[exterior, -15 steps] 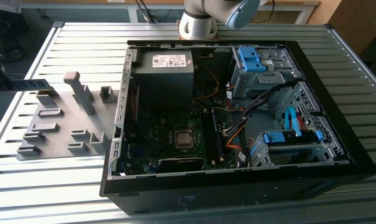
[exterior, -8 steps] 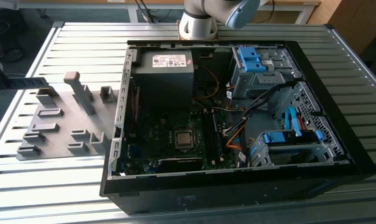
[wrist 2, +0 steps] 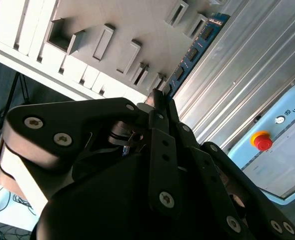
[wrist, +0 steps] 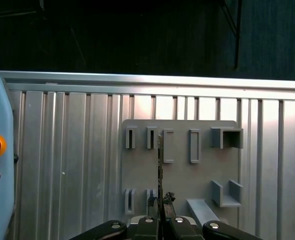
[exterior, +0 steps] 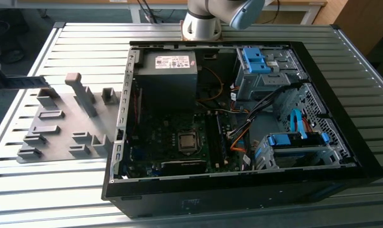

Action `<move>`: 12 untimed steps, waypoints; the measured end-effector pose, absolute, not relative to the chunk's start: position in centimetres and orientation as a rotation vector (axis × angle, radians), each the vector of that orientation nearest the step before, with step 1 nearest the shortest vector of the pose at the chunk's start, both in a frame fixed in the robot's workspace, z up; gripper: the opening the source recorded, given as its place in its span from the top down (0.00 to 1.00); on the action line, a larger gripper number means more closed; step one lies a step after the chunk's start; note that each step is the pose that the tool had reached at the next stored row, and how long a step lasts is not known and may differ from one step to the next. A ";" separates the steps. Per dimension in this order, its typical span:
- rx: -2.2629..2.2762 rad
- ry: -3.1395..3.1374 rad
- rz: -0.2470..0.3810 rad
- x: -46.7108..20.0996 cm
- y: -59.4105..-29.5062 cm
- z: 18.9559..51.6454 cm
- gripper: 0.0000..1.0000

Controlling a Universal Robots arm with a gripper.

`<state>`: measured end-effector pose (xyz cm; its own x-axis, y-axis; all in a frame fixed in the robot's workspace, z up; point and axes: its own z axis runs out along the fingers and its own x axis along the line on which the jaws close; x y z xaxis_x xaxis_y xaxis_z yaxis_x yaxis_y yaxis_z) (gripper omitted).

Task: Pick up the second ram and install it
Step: 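Pick up the second ram and move it above second insertion slot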

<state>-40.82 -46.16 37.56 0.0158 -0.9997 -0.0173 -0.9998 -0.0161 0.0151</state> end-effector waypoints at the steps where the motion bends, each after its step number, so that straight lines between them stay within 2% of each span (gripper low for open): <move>1: -2.238 2.202 0.036 -40.8 -46.2 37.6 0.86; 12: -2.238 2.203 0.036 -40.8 -46.2 38.5 0.86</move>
